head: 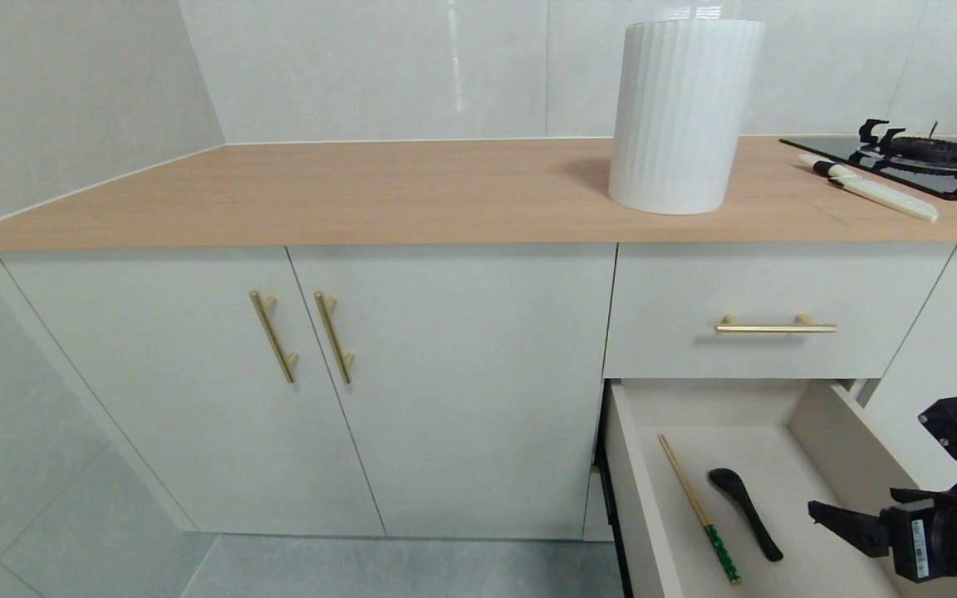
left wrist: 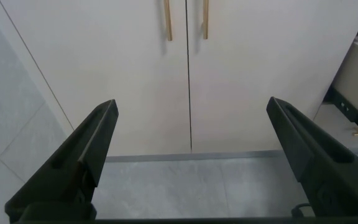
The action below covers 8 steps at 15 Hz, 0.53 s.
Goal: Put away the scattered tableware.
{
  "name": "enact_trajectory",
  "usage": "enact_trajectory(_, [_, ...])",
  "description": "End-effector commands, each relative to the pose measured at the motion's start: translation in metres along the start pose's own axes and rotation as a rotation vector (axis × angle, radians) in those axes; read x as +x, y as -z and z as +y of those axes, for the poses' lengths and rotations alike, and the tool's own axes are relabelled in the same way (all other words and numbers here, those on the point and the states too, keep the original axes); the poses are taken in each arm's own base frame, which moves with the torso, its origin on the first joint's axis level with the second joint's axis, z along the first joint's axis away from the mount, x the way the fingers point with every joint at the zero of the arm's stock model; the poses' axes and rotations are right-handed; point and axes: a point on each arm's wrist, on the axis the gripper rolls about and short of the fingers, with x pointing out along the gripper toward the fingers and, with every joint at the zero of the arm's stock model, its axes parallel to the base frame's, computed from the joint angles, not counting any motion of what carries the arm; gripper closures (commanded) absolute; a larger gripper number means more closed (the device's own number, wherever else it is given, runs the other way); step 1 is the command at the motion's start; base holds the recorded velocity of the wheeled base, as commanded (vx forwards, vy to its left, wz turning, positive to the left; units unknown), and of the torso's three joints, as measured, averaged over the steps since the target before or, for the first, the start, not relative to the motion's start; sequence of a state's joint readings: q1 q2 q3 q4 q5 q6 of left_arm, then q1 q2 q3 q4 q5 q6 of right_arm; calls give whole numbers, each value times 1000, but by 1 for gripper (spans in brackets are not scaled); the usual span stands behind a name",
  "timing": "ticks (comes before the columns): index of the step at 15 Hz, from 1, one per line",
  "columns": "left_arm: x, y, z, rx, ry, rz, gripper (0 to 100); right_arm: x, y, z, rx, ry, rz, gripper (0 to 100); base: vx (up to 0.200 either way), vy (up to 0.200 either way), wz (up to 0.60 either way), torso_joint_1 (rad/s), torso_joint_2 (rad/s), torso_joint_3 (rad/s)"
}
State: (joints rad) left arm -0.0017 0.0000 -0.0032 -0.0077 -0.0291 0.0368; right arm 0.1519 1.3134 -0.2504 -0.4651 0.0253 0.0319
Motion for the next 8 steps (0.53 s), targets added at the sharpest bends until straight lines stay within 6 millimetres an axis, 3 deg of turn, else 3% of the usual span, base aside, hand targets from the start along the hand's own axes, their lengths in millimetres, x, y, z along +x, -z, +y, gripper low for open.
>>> enact_trajectory(1, [0, -1, 0, -5, 0, -1, 0, -12, -3, 1, -5, -8, -61, 0, -200, 0, 0, 2, 2, 12])
enact_trajectory(3, [0, -1, 0, -18, 0, -1, 0, -25, -5, 4, -24, -22, -121, 0, -200, 0, 0, 2, 5, 2])
enact_trajectory(8, [0, -1, 0, -18, -2, -1, 0, -30, -1, 3, -69, 24, -109, 0, -200, 0, 0, 2, -1, 2])
